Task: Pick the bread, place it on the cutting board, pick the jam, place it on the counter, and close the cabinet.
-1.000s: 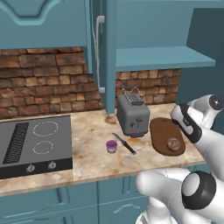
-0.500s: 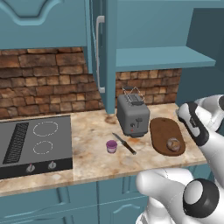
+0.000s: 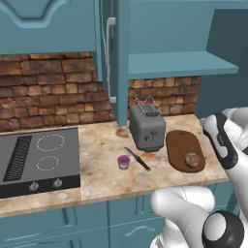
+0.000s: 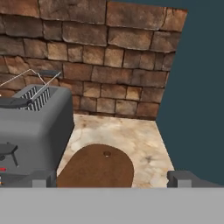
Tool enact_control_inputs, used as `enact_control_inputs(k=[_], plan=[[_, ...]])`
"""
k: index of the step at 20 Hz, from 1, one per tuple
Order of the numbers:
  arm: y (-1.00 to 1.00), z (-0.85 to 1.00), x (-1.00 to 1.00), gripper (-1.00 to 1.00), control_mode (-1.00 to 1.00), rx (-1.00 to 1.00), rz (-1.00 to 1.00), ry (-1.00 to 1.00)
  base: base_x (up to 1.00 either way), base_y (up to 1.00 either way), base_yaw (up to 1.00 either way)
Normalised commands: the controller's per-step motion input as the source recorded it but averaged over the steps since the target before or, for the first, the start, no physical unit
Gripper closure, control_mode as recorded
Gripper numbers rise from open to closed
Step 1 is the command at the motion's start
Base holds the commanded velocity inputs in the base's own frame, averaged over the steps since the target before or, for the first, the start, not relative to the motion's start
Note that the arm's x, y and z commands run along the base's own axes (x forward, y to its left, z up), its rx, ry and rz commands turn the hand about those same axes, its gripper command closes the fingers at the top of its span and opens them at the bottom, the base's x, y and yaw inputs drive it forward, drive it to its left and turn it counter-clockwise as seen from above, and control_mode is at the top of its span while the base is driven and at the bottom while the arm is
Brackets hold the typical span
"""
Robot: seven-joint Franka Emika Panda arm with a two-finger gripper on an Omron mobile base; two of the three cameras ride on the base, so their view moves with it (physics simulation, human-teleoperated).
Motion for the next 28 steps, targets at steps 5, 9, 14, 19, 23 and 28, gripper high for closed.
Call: enact_control_inputs(k=[5,9,14,19,23,28], plan=[[-0.06,0.24,-0.17,-1.0,-1.0,0.0,0.0,-0.1,0.0,0.0,0.0],[-0.07,0.25,-0.23,-1.0,-1.0,0.0,0.0,-0.12,0.0,0.0,0.0],[-0.07,0.23,-0.24,-1.0,-1.0,0.0,0.0,-0.12,0.0,0.0,0.0],[-0.05,0.19,-0.23,-1.0,-1.0,0.0,0.0,-0.12,0.0,0.0,0.0],[-0.05,0.19,-0.28,-1.0,-1.0,0.0,0.0,-0.13,0.0,0.0,0.0],[-0.06,0.21,-0.29,-1.0,-1.0,0.0,0.0,-0.14,0.0,0.0,0.0]])
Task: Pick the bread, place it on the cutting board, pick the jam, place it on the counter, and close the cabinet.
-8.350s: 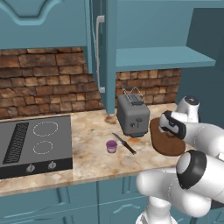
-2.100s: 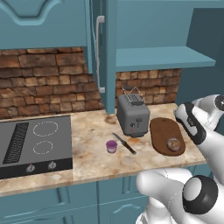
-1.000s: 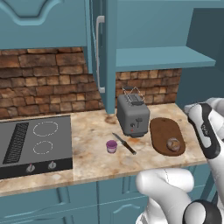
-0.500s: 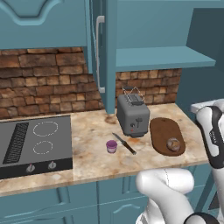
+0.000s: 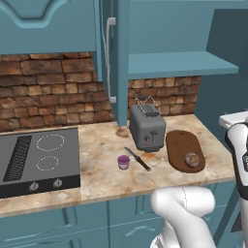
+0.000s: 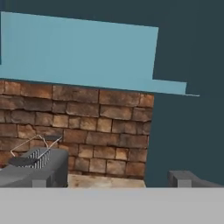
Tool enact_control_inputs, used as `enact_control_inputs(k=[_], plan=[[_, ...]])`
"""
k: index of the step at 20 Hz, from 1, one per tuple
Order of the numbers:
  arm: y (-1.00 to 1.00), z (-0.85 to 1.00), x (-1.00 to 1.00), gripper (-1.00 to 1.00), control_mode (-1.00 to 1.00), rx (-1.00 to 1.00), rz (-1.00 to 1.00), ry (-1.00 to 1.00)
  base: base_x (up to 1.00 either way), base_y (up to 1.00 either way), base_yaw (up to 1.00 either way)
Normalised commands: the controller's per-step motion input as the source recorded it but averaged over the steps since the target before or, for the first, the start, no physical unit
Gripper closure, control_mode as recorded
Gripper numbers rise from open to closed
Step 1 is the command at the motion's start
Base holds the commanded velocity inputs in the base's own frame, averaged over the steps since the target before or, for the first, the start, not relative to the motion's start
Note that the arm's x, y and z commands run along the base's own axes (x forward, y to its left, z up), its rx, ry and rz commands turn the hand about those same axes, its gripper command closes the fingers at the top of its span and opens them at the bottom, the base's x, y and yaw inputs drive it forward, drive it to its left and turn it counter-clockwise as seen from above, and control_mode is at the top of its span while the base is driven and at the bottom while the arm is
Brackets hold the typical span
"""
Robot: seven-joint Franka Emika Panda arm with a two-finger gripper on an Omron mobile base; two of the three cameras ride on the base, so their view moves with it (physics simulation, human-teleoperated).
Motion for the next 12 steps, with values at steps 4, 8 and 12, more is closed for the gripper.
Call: enact_control_inputs(k=[4,8,12], plan=[[-0.01,0.22,-0.28,-1.0,-1.0,0.0,0.0,-0.12,0.0,0.0,0.0],[0.0,0.15,-0.29,-1.0,-1.0,0.0,0.0,-0.11,0.0,0.0,0.0],[0.0,0.14,-0.32,-1.0,-1.0,0.0,0.0,-0.09,0.0,0.0,0.0]])
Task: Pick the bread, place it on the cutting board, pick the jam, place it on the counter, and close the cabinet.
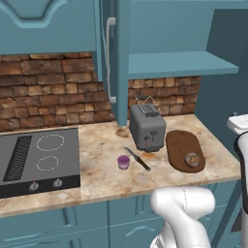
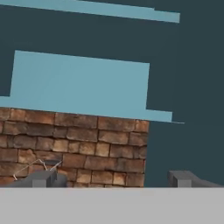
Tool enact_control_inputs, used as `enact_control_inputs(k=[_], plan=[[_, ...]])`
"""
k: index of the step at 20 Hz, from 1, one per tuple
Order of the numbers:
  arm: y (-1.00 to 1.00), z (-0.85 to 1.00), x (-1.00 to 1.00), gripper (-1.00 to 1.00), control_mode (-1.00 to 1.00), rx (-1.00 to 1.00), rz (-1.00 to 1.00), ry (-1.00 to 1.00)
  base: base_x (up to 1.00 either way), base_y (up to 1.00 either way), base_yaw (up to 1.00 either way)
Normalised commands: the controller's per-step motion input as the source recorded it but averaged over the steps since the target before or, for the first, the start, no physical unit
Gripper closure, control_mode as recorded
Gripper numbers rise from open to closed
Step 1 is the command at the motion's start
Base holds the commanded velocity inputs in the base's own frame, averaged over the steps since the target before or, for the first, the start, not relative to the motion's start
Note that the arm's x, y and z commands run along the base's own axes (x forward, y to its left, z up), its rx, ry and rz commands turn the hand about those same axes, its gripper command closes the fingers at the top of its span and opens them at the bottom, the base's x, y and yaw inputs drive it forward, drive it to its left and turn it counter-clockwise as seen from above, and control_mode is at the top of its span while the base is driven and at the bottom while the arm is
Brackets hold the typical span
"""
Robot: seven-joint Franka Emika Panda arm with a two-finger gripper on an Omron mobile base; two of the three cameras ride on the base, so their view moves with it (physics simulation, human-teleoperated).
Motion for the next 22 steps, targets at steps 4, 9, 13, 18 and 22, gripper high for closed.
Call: enact_control_inputs(k=[4,9,13,18,22], plan=[[0.0,0.18,-0.3,-1.0,-1.0,0.0,0.0,-0.06,0.0,0.0,0.0],[0.0,0.22,-0.26,-1.0,-1.0,0.0,0.0,-0.03,0.0,0.0,0.0],[0.0,0.25,-0.3,-1.0,-1.0,0.0,0.0,-0.01,0.0,0.0,0.0],[-0.06,0.28,-0.27,-1.0,-1.0,0.0,0.0,-0.01,0.0,0.0,0.0],[-0.08,0.19,-0.28,-1.0,-1.0,0.0,0.0,-0.01,0.0,0.0,0.0]])
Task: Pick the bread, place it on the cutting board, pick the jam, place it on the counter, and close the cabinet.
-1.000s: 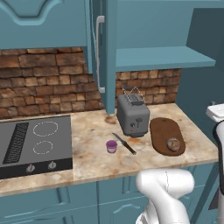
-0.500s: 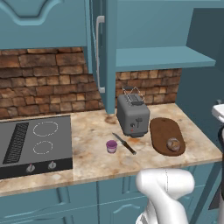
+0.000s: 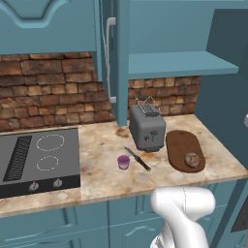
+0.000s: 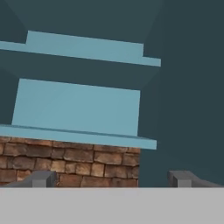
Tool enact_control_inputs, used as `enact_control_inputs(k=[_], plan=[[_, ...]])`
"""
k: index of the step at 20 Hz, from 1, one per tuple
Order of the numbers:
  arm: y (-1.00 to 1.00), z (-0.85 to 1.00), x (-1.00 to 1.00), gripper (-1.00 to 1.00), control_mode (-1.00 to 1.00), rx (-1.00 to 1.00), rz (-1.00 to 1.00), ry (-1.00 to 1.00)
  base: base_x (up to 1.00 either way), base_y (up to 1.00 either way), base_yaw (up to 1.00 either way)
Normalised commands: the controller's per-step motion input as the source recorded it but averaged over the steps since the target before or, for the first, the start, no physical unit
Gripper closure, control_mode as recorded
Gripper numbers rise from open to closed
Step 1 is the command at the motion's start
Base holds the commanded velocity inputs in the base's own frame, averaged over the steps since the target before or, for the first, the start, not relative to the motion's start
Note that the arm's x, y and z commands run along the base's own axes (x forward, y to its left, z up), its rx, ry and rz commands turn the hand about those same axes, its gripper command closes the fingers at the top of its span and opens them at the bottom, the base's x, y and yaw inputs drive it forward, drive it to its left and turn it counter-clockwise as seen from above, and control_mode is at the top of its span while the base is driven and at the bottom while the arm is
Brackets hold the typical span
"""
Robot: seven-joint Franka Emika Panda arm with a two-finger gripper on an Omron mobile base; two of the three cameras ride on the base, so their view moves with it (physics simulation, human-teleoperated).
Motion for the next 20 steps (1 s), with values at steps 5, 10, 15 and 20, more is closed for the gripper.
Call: enact_control_inputs(k=[5,10,15,20], plan=[[-0.17,0.12,-0.31,-1.0,-1.0,0.0,0.0,0.0,0.0,0.0,0.0],[-0.17,0.08,-0.31,-1.0,-1.0,0.0,0.0,0.0,0.0,0.0,0.0],[-0.19,0.06,-0.31,-1.0,-1.0,0.0,0.0,-0.01,0.0,0.0,0.0],[-0.16,0.03,-0.29,-1.0,-1.0,0.0,0.0,-0.02,0.0,0.0,0.0]])
